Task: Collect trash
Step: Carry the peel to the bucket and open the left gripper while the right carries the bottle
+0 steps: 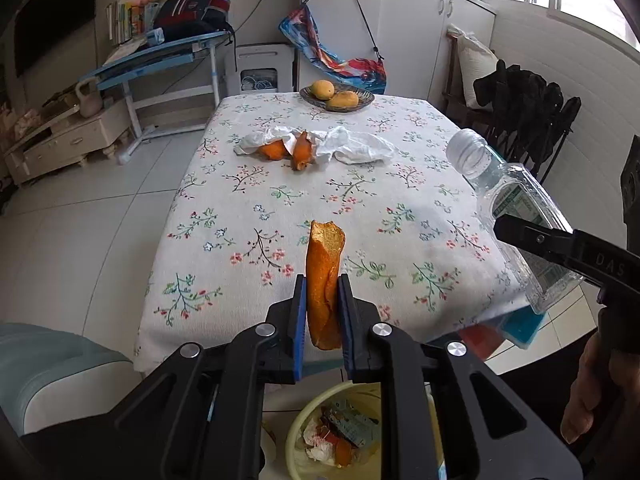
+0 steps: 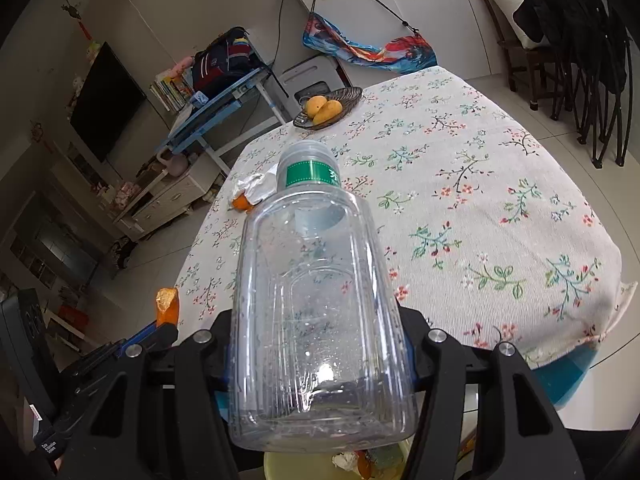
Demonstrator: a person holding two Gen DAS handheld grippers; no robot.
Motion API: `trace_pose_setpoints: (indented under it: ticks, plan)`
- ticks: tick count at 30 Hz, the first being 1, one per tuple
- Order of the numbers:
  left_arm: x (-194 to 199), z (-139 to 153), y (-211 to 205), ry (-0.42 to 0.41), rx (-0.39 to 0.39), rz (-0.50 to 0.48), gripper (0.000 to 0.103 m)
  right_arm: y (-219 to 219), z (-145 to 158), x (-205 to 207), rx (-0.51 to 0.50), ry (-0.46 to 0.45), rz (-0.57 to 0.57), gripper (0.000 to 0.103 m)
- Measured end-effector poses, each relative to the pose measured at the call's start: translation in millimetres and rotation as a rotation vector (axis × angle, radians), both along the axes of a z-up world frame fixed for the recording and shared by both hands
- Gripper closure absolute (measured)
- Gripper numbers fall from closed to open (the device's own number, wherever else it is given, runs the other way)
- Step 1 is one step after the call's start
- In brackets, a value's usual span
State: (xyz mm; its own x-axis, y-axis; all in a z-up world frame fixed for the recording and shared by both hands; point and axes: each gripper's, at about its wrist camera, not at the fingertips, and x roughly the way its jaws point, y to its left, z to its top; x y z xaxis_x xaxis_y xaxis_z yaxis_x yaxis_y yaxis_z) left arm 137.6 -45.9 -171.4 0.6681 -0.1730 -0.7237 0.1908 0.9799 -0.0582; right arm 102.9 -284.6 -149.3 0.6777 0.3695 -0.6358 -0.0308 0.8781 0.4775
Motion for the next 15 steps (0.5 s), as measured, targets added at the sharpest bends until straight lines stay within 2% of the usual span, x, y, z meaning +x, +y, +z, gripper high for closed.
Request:
trace_pose_setpoints:
  ticks: [15]
  plan:
    - [-38,-8,-4,0.031,0.003,-0.05,0.088,2,0,-21,0.013,-0.008,0.01,0.046]
